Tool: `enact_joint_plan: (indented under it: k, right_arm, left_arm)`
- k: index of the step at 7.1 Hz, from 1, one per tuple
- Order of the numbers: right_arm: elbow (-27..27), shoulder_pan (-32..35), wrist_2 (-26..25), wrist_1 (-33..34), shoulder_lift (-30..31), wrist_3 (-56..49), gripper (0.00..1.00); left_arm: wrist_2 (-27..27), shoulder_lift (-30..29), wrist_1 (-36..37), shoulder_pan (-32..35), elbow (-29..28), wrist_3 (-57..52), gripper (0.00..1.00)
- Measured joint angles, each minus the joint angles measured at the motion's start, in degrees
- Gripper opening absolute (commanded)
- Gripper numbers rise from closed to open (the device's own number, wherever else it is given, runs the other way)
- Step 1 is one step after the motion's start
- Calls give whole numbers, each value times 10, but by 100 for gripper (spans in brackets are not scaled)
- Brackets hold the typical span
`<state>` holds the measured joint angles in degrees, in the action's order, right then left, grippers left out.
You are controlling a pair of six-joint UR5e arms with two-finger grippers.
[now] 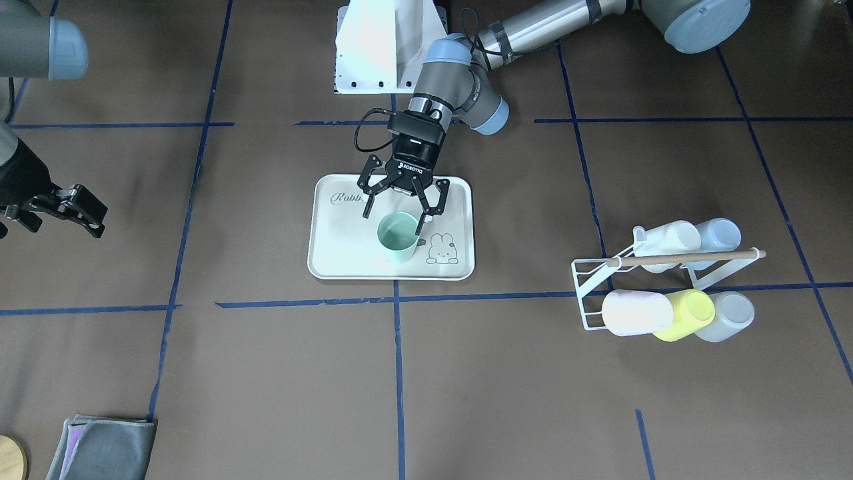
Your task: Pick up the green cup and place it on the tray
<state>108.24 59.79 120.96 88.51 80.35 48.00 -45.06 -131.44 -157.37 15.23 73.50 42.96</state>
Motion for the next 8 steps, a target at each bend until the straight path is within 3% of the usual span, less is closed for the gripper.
enact_joint_plan:
  k: [3, 5, 7, 8]
  right_arm:
    - [0, 1, 1, 0, -1, 0, 100]
    - [1, 2, 1, 0, -2, 0, 100]
    - [1, 8, 2, 0, -3, -1, 100]
    - [1, 10, 3, -1, -4, -2, 100]
  left_arm:
    - [-49, 25, 38, 35, 106, -83, 100]
    - [-117, 43, 172, 82, 206, -91, 100]
    - [-223, 73, 275, 152, 276, -81, 100]
    - [-317, 92, 335, 214, 307, -76, 100]
